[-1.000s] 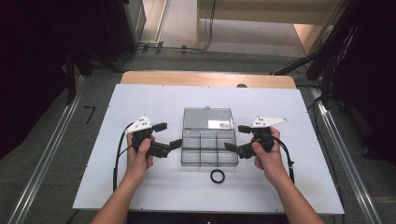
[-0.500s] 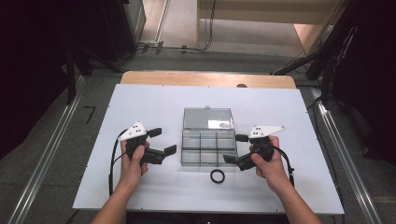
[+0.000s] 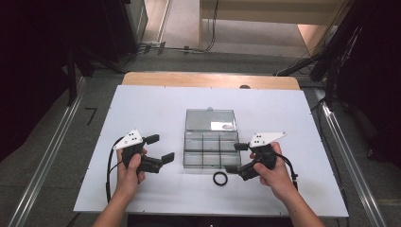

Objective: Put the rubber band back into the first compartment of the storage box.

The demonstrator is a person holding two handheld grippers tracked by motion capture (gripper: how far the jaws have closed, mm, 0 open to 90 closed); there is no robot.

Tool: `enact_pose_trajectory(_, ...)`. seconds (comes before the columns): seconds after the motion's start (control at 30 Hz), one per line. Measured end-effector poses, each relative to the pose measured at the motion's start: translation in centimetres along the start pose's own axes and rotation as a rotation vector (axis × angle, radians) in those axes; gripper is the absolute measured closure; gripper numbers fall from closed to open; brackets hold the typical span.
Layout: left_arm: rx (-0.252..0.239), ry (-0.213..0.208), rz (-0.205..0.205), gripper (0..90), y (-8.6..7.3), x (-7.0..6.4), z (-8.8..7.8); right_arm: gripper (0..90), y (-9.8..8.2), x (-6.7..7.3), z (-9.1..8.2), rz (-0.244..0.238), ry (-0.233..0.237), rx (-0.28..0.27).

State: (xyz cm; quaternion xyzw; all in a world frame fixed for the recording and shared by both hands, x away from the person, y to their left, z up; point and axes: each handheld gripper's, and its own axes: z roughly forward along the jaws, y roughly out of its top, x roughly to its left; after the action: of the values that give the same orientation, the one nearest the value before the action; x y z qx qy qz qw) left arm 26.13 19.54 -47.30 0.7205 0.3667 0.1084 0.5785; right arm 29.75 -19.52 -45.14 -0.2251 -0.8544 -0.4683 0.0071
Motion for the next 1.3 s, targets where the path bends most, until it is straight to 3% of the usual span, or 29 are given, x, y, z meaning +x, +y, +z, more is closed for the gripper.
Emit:
enact_pose_trajectory(0.13,0.002,0.005,0.002,0.0,-0.3,0.0,-0.4,5.8,-0.2,0.7,0.3,-0.026,0.005,0.026)
enact_pose_trajectory(0.2,0.004,0.006,0.003,0.0,-0.4,0.0,-0.6,11.8,-0.4,0.9,0.3,-0.024,0.003,0.022)
enact_pose_trajectory(0.37,-0.002,0.015,0.001,0.0,-0.7,-0.1,-1.2,13.5,-0.6,1.3,0.4,-0.028,0.000,0.028)
enact_pose_trajectory(0.5,-0.002,0.024,0.001,0.0,-0.9,0.0,-1.6,29.7,-0.7,1.6,0.5,-0.042,0.003,0.034)
enact_pose_trajectory(0.83,-0.005,0.037,-0.010,0.0,-1.5,0.2,-2.7,50.3,-0.7,2.6,1.4,-0.101,-0.008,0.080)
enact_pose_trajectory(1.0,-0.004,0.041,-0.012,0.0,-1.7,0.3,-3.2,55.7,-0.8,2.7,1.8,-0.110,0.025,0.101)
enact_pose_trajectory(1.3,-0.004,0.057,-0.010,0.0,-1.9,0.5,-3.6,62.7,-1.2,2.9,2.2,-0.145,0.034,0.141)
